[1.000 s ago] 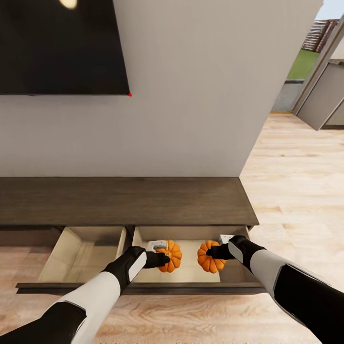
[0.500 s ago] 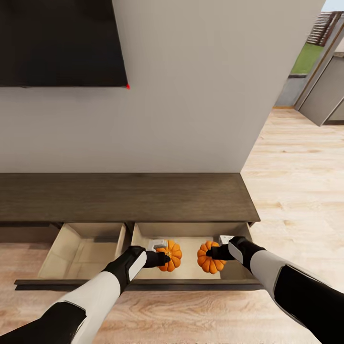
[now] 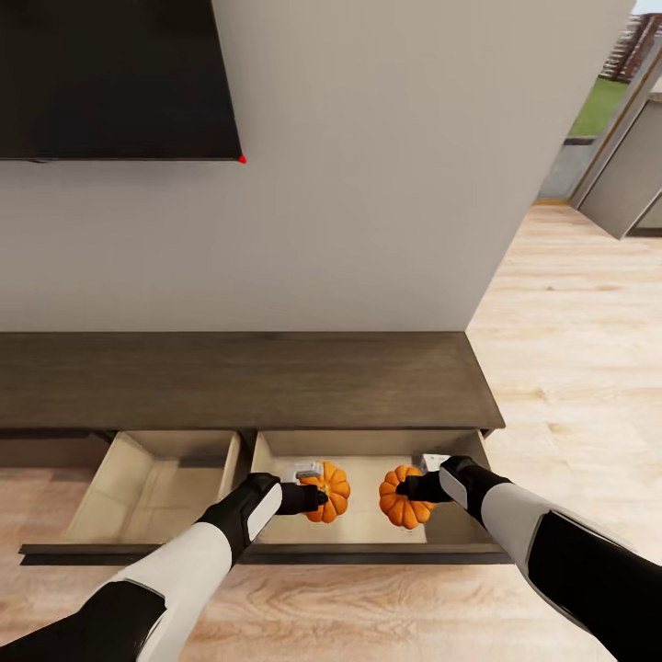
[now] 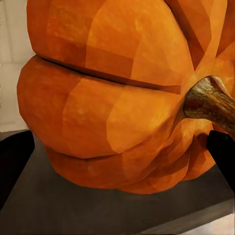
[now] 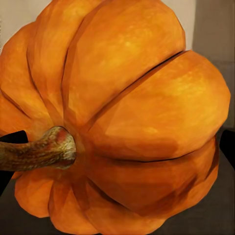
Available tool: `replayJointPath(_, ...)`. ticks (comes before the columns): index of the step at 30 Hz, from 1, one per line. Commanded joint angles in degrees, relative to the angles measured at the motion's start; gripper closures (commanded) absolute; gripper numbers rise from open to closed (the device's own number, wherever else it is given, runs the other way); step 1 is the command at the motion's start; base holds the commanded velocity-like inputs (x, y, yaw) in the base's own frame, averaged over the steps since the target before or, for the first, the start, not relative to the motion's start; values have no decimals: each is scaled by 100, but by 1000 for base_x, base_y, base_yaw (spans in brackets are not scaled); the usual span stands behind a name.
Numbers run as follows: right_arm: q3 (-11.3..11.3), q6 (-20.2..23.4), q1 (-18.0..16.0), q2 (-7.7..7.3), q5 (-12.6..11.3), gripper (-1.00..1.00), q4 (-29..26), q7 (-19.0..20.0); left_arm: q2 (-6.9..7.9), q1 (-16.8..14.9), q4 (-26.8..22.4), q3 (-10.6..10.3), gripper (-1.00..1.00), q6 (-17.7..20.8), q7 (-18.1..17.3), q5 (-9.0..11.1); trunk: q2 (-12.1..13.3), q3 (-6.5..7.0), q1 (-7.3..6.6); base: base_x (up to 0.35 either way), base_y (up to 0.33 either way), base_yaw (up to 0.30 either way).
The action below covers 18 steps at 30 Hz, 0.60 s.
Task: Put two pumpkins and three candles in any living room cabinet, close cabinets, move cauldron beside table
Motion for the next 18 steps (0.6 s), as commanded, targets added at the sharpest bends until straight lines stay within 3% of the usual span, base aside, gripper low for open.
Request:
replayJointPath(1, 44, 20, -3, -3, -27, 100, -4, 22, 0, -3, -4, -5, 100, 21, -6, 0, -2, -4, 2, 286, 0, 0)
replayJointPath(6, 44, 20, -3, 17, -27, 100, -4, 22, 0, -3, -4, -5, 100, 21, -6, 0, -2, -4, 2, 153, 0, 0)
replayJointPath(15, 44, 14, -3, 58, -27, 100, -3, 22, 0, -3, -4, -7, 100, 30, -6, 0, -2, -4, 2, 7, 0, 0)
replayJointPath(18, 44, -57, -3, 58, -27, 100, 4, 22, 0, -3, -3, -11, 100, 30, -6, 0, -122, -58, 68, 0, 0, 0)
